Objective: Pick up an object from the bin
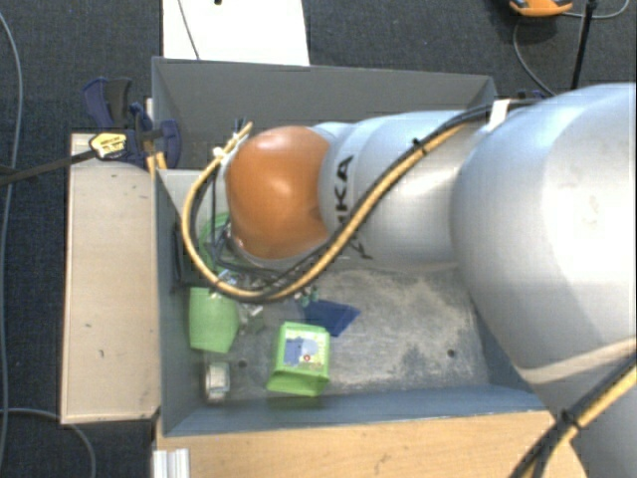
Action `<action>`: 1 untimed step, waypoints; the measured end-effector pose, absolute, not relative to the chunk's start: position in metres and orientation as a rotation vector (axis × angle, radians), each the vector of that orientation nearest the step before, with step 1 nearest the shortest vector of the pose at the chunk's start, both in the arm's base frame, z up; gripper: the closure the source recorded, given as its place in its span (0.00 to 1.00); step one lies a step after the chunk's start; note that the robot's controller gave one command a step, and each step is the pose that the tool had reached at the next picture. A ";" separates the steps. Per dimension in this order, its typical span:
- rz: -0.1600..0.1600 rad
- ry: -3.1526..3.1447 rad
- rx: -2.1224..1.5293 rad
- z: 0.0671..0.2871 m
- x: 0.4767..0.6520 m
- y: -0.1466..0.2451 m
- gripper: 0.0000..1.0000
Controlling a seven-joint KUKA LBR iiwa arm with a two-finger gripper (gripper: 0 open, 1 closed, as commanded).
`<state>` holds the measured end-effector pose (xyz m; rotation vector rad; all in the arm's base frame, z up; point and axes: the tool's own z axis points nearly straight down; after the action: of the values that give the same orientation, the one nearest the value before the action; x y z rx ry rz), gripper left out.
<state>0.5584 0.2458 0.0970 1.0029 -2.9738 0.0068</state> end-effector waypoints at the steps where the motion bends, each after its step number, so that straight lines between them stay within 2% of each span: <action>1: 0.005 -2.971 1.001 0.118 0.557 0.246 1.00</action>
Offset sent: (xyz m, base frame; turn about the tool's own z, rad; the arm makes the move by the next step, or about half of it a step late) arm 0.0000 0.0001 0.0259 0.0000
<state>0.5572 0.2462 0.1181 1.0006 -2.9712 0.0053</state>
